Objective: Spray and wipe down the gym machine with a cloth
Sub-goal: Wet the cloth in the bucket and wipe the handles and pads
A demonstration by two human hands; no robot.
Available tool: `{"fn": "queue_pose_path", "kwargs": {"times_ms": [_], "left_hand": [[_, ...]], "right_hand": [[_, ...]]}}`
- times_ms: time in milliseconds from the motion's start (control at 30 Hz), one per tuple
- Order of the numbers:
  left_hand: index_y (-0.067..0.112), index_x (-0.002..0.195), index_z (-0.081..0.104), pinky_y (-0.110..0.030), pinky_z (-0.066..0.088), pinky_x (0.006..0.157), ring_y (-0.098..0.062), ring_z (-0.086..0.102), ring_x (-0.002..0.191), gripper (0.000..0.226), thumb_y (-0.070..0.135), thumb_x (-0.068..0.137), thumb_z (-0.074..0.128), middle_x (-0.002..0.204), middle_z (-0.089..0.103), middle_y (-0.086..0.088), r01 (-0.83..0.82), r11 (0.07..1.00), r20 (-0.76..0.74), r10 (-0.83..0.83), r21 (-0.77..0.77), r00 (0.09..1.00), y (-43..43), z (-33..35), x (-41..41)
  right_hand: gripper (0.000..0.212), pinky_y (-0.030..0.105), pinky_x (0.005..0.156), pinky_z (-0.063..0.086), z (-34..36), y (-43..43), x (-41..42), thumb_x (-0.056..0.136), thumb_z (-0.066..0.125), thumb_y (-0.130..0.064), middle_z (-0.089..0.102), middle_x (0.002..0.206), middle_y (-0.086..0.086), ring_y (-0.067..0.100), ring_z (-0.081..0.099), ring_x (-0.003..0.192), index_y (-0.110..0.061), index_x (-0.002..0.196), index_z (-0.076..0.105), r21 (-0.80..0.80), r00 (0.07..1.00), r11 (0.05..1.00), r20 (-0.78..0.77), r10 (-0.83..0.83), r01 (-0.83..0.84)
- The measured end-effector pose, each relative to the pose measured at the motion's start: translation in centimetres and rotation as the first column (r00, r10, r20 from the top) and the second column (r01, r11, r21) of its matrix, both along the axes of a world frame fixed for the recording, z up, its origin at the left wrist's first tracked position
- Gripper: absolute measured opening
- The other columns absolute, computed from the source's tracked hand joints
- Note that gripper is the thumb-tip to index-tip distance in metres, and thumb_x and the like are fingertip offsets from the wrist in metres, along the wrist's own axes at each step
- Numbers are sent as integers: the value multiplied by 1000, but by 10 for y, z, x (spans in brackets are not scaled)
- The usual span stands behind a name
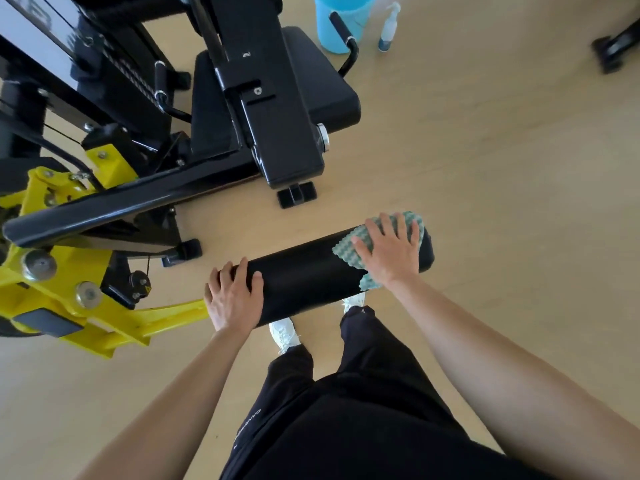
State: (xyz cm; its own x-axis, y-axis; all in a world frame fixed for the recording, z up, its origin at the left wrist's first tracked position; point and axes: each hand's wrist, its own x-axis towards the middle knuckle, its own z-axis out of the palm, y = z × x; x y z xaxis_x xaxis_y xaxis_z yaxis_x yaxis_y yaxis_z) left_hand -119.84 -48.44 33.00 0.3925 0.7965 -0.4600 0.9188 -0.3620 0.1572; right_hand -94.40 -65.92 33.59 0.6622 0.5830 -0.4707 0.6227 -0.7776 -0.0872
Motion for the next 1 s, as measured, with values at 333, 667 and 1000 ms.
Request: {"fn": "queue_pose_path", "kwargs": {"times_ms": [333,667,1000], "left_hand": [[32,154,40,-54,27,119,-28,18,152,69,68,96,43,162,35,6,32,997,28,-30,-69,999,6,12,-1],[29,143,59,-50,56,89,-31,40,124,53,30,91,68,149,54,8,60,998,193,-66,36,979,-9,23,-40],[20,123,71,-49,49,82,-34,48,106,38,28,87,65,120,64,-2,67,979,213,-109,193,971,-23,19,-46]], "right_hand": [[61,65,123,-5,-2,12,-10,105,10,-53,18,170,2,39,-8,157,-28,157,29,9,989,990,-25,-143,143],[61,68,121,-6,4,85,-142,107,18,-52,6,172,-2,37,-8,157,-30,163,11,127,890,908,-181,418,-400],[72,53,127,6,-6,33,-48,102,6,-69,33,164,4,29,21,155,-29,156,32,97,976,974,-46,211,-206]]}}
